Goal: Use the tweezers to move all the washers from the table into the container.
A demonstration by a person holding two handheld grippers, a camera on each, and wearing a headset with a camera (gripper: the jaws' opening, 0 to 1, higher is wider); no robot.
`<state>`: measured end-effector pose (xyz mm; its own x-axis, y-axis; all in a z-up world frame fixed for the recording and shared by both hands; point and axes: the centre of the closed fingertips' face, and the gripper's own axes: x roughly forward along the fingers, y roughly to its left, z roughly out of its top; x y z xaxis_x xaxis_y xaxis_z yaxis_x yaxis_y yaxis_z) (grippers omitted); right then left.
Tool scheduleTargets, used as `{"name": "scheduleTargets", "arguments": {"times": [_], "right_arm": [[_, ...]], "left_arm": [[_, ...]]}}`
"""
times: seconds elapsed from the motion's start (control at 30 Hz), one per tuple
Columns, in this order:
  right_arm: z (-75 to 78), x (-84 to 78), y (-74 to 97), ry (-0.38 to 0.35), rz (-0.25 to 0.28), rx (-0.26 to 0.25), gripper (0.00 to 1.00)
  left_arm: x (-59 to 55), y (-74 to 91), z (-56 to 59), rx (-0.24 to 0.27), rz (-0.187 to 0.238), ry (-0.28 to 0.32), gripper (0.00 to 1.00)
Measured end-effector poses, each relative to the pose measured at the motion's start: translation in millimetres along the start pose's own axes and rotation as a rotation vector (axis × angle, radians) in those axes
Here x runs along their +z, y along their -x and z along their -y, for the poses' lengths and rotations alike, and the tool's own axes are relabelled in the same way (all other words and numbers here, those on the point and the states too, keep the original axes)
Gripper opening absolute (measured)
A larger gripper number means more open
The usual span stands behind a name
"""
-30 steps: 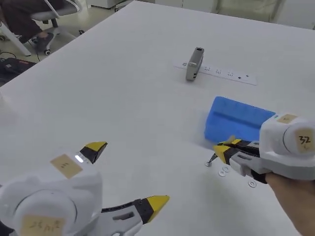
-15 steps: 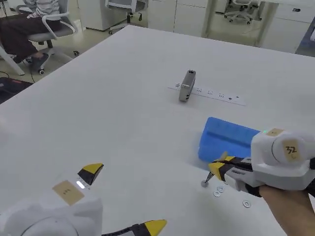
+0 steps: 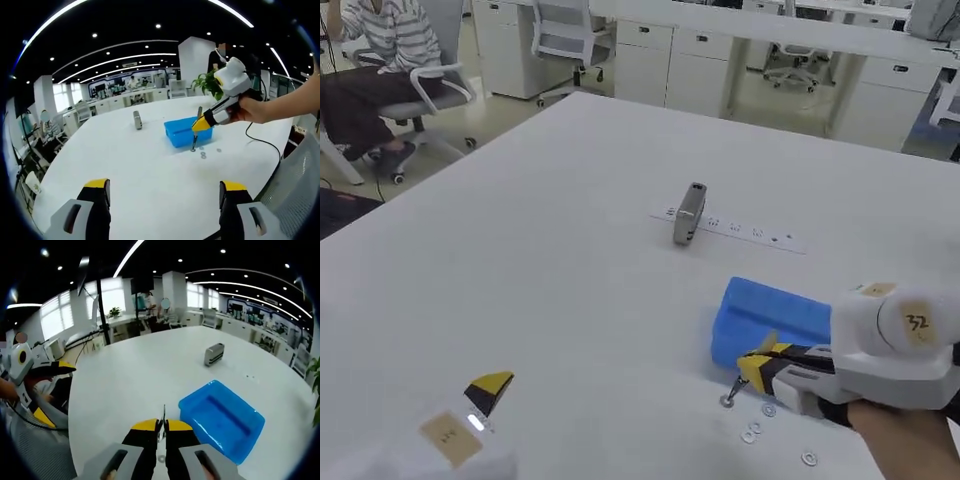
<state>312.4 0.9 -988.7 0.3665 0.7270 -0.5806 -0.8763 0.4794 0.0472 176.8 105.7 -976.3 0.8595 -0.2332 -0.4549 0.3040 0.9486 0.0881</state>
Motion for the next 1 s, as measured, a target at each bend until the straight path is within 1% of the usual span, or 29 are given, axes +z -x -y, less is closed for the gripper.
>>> {"name": "scheduleTargets", "arguments": {"times": [0.13, 0.23, 0.37, 0.67, 0.83, 1.0], "right_arm": [[-1.7, 4.5, 1.6, 0.011, -0.001, 0.008, 0.0], [0.5, 9.3, 4.1, 0.029, 0.004, -0.003, 0.01], [4.9, 17.0, 7.4, 0.034, 0.01, -0.009, 0.01], [14.2, 28.7, 13.0, 0.045, 0.015, -0.032, 0.01], [18.3, 32.9, 13.0, 0.044, 0.021, -0.034, 0.01], [21.1, 37.0, 11.8, 0.048, 0.025, -0.029, 0.01]], "left_arm": [[-0.3, 0.3, -1.7, 0.007, 0.0, -0.001, 0.92], [-0.1, 0.5, -2.4, 0.011, 0.0, -0.002, 0.92], [-2.1, 0.2, -2.5, 0.011, -0.012, -0.003, 0.9], [-1.4, 0.5, -3.6, 0.015, -0.005, -0.003, 0.9], [-2.4, 0.1, -1.8, 0.007, -0.012, -0.006, 0.91], [-2.4, -0.3, 0.0, -0.004, -0.011, 0.006, 0.92]]}}
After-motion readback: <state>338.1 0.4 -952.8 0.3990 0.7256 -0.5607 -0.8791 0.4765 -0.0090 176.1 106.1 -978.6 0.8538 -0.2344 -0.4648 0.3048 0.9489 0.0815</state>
